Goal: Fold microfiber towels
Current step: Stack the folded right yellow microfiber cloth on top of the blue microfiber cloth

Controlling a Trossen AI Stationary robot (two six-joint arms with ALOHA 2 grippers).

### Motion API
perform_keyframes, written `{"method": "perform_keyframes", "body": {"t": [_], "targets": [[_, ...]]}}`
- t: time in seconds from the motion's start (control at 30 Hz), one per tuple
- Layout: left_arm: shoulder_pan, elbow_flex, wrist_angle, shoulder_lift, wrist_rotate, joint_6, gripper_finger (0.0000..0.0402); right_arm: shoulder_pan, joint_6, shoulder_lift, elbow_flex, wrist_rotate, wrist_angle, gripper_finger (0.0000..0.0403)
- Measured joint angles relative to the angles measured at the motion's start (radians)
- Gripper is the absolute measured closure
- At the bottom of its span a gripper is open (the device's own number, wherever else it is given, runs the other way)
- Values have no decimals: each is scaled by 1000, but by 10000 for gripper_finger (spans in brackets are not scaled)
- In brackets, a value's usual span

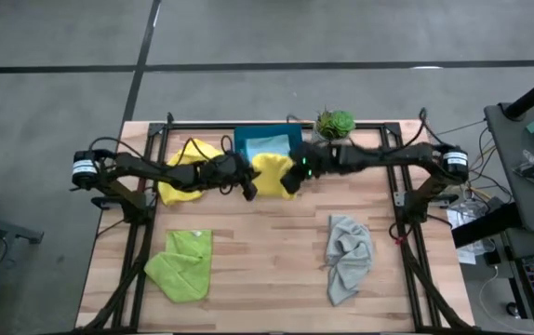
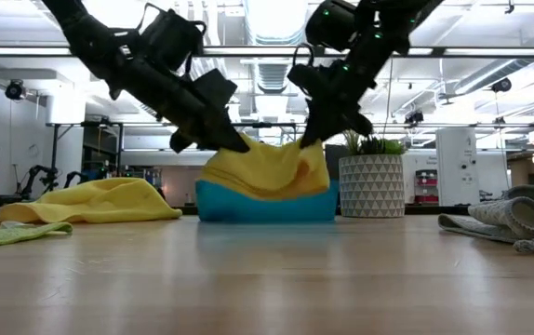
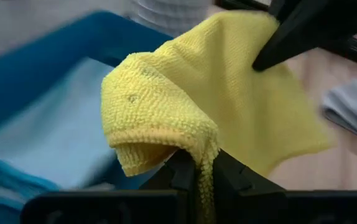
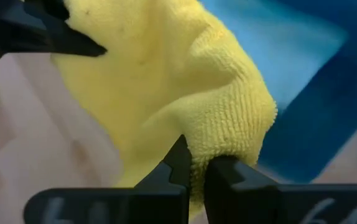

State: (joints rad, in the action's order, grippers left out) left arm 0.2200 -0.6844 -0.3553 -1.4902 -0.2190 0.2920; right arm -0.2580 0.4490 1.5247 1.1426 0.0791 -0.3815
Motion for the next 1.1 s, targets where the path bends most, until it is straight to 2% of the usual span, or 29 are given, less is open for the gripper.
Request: {"method": "perform_keyframes", "body": {"t": [0.17,0.37,0.63,0.87,1.1], "targets": [[73,-40,-2,-1,-4,-21,391,-119,-195,13,112,-14,-66,391],[151,-74,-2,-1,-5,-48,391,-223,-315,83,206,-112,-72,391],[233,-76,6,-20,-5,-62,391,-274,-432,226,321,-114,-93,391],[248,-76,-2,-91,3,-38,391,-291,-474,309,405,-112,-174,391],[256,-87,-1,-135,5,-37,391,-298,-489,362,429,-104,-190,391]]}}
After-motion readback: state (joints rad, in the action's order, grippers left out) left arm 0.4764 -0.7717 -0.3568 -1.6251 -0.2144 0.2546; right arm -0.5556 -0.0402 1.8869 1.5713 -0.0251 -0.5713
